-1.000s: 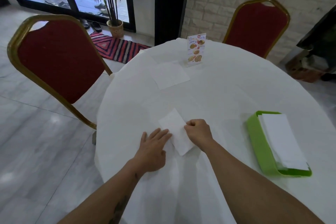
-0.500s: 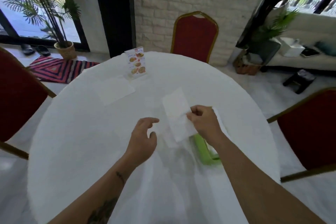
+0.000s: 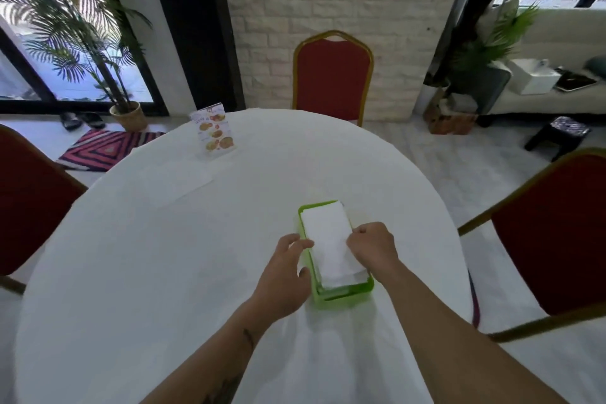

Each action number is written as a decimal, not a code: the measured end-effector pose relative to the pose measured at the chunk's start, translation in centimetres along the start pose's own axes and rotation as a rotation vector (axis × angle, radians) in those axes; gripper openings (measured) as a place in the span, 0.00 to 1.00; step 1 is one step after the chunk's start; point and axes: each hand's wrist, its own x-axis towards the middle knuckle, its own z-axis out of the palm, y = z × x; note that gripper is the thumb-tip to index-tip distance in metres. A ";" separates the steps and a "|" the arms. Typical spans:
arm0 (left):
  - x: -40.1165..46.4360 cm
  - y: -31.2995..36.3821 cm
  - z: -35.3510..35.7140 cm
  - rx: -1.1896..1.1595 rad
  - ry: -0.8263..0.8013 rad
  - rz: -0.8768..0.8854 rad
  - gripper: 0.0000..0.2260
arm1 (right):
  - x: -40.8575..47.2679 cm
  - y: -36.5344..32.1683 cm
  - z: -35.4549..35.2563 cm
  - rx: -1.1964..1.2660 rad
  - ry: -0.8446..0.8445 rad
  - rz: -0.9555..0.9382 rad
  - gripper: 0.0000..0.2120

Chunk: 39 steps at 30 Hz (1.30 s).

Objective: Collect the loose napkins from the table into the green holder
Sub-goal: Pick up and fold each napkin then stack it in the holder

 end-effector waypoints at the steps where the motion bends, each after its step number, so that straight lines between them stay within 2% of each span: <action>1: 0.1 0.2 0.3 0.008 -0.004 -0.010 0.22 | -0.1 0.1 -0.2 0.009 -0.007 -0.006 0.13; 5: 0.3 0.9 1.4 0.061 -0.011 -0.031 0.23 | -0.3 0.6 -0.4 0.011 -0.036 -0.019 0.11; 8: 0.2 1.0 2.1 0.117 -0.013 -0.018 0.23 | -0.9 0.8 -0.4 -0.136 -0.012 -0.070 0.04; 10: 0.1 1.1 2.4 0.164 -0.015 -0.017 0.24 | -1.2 1.1 -0.2 -0.333 0.038 -0.211 0.18; 12: 0.2 1.1 2.6 0.221 -0.001 -0.011 0.24 | -1.5 1.4 0.1 -0.473 0.066 -0.378 0.23; 14: 0.2 1.0 2.6 0.261 -0.003 -0.017 0.24 | -1.6 1.7 0.6 -0.558 -0.019 -0.474 0.22; 16: 0.3 1.0 2.4 0.283 -0.038 -0.029 0.24 | -1.6 2.0 0.9 -0.642 -0.110 -0.481 0.20; 18: 0.5 0.8 2.1 0.276 -0.058 -0.024 0.24 | -1.4 1.9 1.1 -0.687 -0.128 -0.465 0.19; 20: 0.7 0.5 1.3 0.231 -0.022 -0.007 0.23 | -1.2 1.0 1.3 -0.660 -0.110 -0.471 0.19; 24: 1.2 -1.2 -1.3 0.047 0.169 -0.035 0.19 | -0.9 -2.6 3.0 -0.504 -0.129 -0.529 0.21; 30: 2.6 -8.1 -8.2 -0.084 0.331 -0.157 0.18 | -0.2 -8.2 10.6 -0.379 -0.200 -0.537 0.18; 35: 5.4 -17.0 -13.6 -0.085 0.385 -0.286 0.17 | 1.0 -11.7 19.7 -0.344 -0.254 -0.465 0.18; 39: 7.7 -23.0 -17.2 -0.009 0.354 -0.324 0.18 | 2.2 -13.6 25.6 -0.358 -0.293 -0.383 0.20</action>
